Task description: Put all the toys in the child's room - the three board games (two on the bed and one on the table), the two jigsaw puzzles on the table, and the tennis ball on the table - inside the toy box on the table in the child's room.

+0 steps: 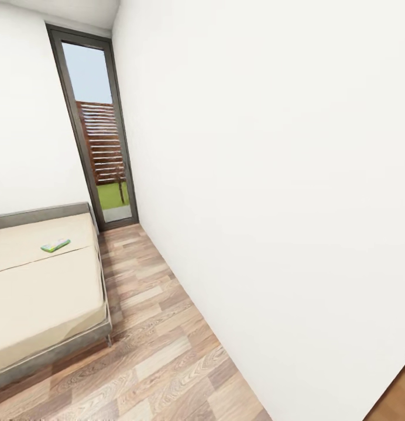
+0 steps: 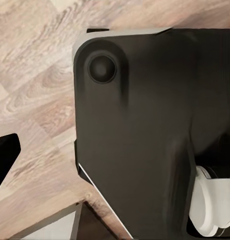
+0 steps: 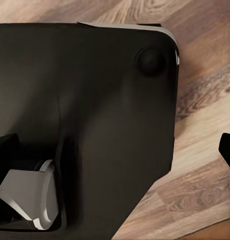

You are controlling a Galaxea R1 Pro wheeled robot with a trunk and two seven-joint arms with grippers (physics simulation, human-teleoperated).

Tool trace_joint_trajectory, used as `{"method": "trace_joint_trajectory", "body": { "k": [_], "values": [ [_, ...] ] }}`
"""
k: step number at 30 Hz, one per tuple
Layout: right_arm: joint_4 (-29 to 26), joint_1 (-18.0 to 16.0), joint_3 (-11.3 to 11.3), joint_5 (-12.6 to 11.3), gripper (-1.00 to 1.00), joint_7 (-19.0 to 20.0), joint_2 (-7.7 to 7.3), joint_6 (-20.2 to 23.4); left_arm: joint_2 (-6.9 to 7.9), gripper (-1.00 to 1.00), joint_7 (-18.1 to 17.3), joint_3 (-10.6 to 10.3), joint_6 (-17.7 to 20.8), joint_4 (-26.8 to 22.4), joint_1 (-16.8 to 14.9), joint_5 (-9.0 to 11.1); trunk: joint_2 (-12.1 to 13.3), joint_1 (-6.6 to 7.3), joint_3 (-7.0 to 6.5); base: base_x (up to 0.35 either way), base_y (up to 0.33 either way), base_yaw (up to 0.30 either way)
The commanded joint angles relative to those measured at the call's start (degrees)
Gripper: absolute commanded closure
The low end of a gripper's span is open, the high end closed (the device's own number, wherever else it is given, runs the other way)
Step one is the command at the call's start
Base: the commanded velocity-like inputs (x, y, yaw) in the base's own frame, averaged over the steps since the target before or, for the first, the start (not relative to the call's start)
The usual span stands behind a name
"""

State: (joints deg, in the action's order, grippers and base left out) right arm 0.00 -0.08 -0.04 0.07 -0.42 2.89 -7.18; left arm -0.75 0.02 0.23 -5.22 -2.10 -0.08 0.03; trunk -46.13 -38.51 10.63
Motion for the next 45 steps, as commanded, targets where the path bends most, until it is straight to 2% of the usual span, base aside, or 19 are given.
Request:
{"method": "trace_joint_trajectory", "body": {
  "k": [1,4,7,16,23,28,35,39,45],
  "values": [
    [0.00,-0.01,-0.02,0.01,-1.00,-0.07,0.01,-0.21,-0.02,-1.00,0.00,-0.10,-1.75,-0.02,-0.01,-0.06,-0.05,-0.01,0.09,0.000,0.000,0.257],
    [0.00,-0.01,-0.04,0.01,-1.00,-0.10,0.01,-0.26,-0.04,-1.00,-0.01,-0.30,-4.41,-0.01,-0.01,-0.15,-0.05,-0.01,0.17,0.000,0.000,0.258],
    [0.00,-0.01,-0.09,-0.17,-1.00,-0.10,0.01,-0.28,-0.08,-1.00,-0.02,-0.32,-5.32,-0.01,-0.01,-0.19,-0.05,-0.01,0.25,0.000,0.000,0.259],
    [-0.39,-0.01,-0.38,-0.57,-1.00,-0.11,0.28,-0.14,-0.03,-1.00,-0.05,-0.01,-5.50,-0.01,-0.04,-0.18,-0.05,-0.01,0.52,0.000,0.000,0.259],
    [-4.94,-0.01,-0.35,-0.51,-1.00,-0.75,1.17,0.52,0.07,-1.00,-0.09,-0.02,-5.89,-0.07,-0.30,-0.25,-0.05,-0.01,0.73,0.000,0.000,0.259],
    [-8.16,-0.01,-0.28,-0.10,-1.00,-2.50,1.94,0.84,0.93,-1.00,-0.04,-0.03,-6.00,-0.77,-0.74,-0.25,-0.05,-0.01,0.90,0.000,0.000,0.263],
    [-9.84,-0.35,-0.09,0.24,-1.00,-3.87,2.74,0.65,3.92,-1.00,-0.02,0.44,-5.87,-7.12,-1.19,0.28,-0.05,-0.01,1.22,0.000,0.000,0.265],
    [-10.20,-0.55,-0.06,0.27,-1.00,-4.01,2.80,0.45,4.66,-1.00,-0.02,0.53,-6.03,-9.58,-1.22,0.38,-0.05,-0.01,1.42,0.000,0.000,0.265],
    [-10.28,-0.61,0.07,0.33,-1.00,-4.06,2.77,0.01,4.99,-1.00,-0.02,0.56,-6.35,-11.31,-1.23,0.40,-0.05,-0.01,1.73,0.000,0.000,0.263]
  ]
}}
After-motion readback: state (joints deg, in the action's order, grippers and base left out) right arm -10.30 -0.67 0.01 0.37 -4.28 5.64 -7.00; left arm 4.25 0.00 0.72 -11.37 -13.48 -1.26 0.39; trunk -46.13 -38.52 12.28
